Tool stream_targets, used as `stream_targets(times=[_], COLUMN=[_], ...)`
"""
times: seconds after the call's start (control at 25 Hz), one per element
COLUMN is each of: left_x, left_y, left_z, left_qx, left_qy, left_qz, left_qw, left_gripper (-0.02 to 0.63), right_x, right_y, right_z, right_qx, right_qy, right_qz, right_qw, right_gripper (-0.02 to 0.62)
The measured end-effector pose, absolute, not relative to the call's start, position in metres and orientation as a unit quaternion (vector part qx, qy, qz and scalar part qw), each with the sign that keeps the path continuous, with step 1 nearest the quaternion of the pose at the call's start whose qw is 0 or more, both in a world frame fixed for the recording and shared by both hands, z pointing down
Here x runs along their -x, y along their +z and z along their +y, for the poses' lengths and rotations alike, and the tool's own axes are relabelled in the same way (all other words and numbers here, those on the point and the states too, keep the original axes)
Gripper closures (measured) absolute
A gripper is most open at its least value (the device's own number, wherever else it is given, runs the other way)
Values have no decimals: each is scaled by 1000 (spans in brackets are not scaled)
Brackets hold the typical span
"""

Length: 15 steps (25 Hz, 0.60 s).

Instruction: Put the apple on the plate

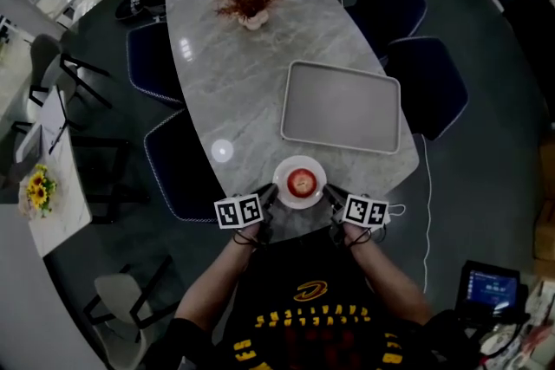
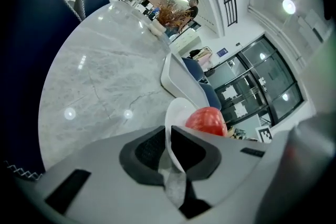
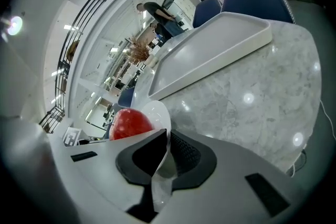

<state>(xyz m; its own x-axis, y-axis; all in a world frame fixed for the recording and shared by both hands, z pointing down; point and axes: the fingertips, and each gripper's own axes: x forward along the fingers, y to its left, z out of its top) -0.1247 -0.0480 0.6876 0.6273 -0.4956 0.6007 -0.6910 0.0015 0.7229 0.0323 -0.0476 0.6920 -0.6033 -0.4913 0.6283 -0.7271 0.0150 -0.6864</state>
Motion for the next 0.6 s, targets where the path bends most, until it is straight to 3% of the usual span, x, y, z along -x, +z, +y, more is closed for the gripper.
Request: stream_targets(times=[0.6], left_x=[107], left_y=[606], left_z=[-59], left_qx=[-721], left_qy=[-3], left_qz=[-358], left_qw=[592], left_gripper=[577], right_x=[-53], right_y=[600], right_z=[-49], right_qx=[-423], right_qy=[577], right_qz=[-698], right_qw=[-33], right_gripper=[569])
